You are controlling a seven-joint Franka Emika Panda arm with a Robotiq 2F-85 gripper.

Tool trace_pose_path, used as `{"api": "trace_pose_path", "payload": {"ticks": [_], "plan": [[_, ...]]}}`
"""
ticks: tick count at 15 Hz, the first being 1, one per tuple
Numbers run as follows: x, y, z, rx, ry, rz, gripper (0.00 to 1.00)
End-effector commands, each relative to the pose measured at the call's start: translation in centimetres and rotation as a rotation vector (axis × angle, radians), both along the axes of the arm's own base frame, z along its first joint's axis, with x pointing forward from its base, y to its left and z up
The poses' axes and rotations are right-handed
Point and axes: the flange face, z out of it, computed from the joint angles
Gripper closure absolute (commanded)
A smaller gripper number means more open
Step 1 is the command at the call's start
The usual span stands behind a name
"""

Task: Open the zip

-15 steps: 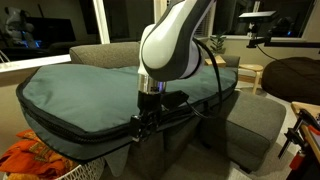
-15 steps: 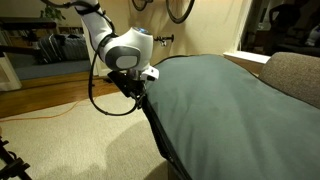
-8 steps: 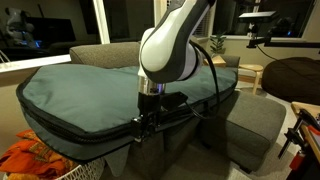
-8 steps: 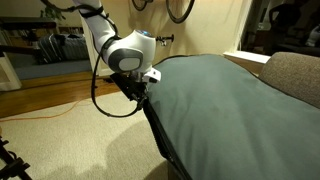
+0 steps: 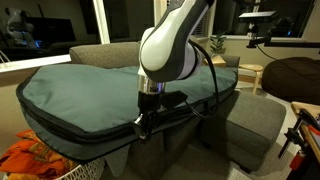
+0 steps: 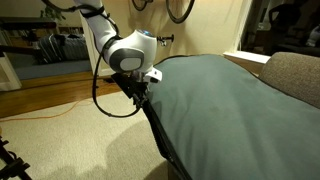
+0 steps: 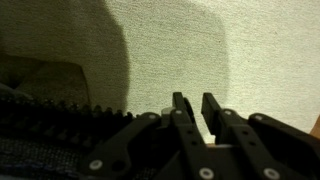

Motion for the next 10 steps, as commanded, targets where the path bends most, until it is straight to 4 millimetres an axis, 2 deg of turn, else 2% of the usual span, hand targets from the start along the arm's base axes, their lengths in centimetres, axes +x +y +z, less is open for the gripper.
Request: {"api": "trace_pose_path", "payload": {"ticks": [1,3,4,10], "plan": [[0.3,0.1,1.0,0.000,-0.001,-0.032,0.96],[-0.1,0.7,1.6,0.002,-0.012,-0.042,0.98],[-0.3,1.3,2.0,0.003,-0.025,-0.039,0.94],[-1.2,4.7,3.4,0.009,-0.067,-0.003,0.95]]}}
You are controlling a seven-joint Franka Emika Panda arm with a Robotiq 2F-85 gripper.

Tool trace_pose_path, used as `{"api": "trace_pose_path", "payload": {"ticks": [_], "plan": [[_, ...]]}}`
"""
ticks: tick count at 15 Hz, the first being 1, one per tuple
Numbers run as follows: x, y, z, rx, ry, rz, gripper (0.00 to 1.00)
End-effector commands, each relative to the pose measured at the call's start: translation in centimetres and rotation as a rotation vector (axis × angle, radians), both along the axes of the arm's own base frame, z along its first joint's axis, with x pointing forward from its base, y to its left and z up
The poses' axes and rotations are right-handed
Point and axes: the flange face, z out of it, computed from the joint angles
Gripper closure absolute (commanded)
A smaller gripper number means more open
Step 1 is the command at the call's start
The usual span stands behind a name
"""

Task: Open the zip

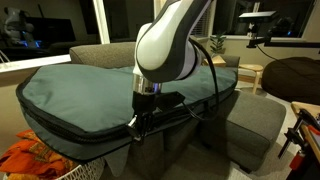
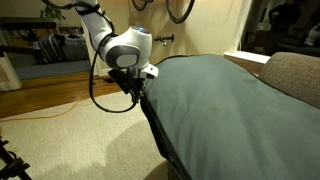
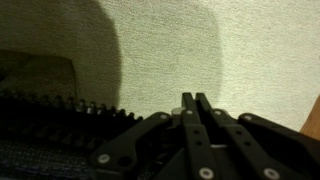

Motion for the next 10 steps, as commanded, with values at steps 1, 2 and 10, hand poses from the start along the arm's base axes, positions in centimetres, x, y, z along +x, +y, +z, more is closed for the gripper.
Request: {"api": "trace_pose_path", "payload": {"ticks": [1,2,10], "plan": [[-1.2,2.6,2.6,-0.004,-0.048,0.005,0.95],[-1.3,3.2,2.8,-0.007,-0.059,0.015,0.95],[-1.9,6.2,3.5,-0.026,-0.101,0.056,0.95]]}}
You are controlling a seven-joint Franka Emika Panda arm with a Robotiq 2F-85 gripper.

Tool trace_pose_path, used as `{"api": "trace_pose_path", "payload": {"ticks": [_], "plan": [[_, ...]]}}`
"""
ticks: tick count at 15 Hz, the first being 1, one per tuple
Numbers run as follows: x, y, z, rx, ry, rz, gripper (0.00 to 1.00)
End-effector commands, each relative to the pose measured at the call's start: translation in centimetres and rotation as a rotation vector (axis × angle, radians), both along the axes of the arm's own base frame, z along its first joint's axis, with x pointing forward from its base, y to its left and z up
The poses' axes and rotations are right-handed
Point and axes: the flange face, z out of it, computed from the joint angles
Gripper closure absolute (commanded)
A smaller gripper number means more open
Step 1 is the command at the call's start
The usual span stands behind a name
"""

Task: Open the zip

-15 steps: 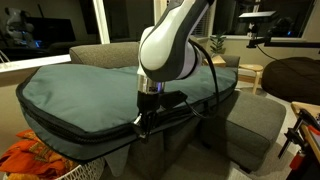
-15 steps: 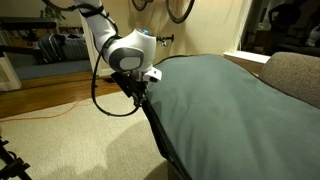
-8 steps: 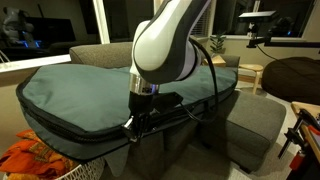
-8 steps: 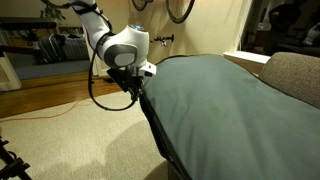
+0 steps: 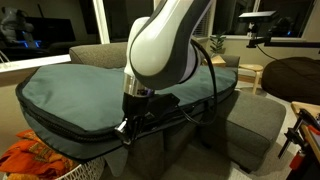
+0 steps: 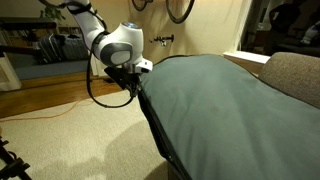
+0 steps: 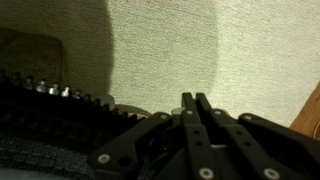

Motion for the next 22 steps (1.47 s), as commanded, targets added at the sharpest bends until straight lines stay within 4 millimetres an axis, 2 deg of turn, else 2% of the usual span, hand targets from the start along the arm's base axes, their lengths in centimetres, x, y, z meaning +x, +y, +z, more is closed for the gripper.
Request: {"api": "trace_pose_path", "payload": {"ticks": [1,10,11,12,17,19,22], "plan": [[-1.9,3.0,2.4,-0.017,-0.024,0.025,0.95],[-2.2,5.2,2.5,-0.084,-0.042,0.069,0.94],[-2.1,5.2,2.4,-0.090,-0.042,0.067,0.69],[-2.0,5.1,2.3,-0.095,-0.041,0.066,0.68],[-2.8,7.9,2.5,-0.093,-0.040,0.095,0.36],[-2.9,8.1,2.5,-0.095,-0.040,0.097,0.23],[-2.6,7.4,2.2,-0.104,-0.043,0.089,0.04]]}}
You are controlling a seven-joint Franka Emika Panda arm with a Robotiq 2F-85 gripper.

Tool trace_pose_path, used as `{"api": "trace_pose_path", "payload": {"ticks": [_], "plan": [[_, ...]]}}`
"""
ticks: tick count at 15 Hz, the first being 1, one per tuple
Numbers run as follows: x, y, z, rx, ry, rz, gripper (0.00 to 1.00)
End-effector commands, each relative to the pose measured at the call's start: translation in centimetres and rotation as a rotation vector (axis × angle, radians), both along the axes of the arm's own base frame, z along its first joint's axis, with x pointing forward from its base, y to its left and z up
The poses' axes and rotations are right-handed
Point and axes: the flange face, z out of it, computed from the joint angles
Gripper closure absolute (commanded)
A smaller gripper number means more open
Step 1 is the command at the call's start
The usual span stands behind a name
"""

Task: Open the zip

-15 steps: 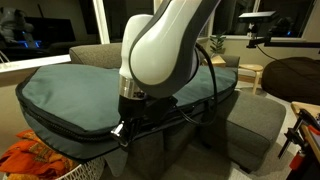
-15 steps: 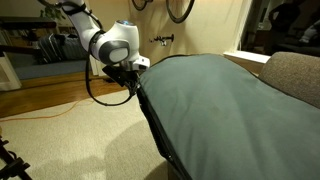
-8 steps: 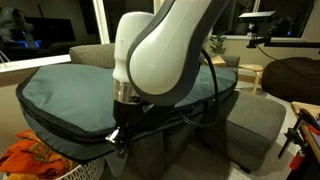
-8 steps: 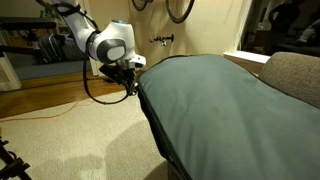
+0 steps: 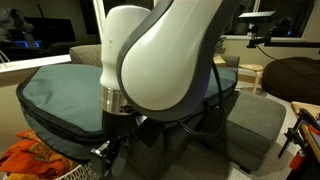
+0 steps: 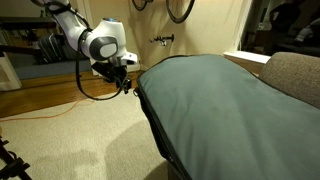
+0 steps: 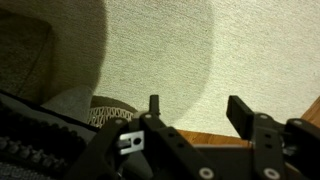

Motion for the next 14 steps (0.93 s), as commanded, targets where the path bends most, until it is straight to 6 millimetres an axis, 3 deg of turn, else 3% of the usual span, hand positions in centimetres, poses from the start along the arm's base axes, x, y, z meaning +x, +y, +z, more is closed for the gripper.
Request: {"api": "trace_pose_path", "payload": {"ticks": [1,9,10,11,14], "plan": [[-0.2,-1.2,1.2,-0.033,0.001,-0.022,0.02],[0.0,-5.0,0.7,-0.083,-0.004,-0.064,0.00],[-0.1,-5.2,0.6,-0.090,-0.002,-0.067,0.00],[1.3,-4.6,-0.7,-0.065,-0.009,-0.044,0.00],[1.4,-4.7,-1.0,-0.065,-0.006,-0.045,0.00]]}}
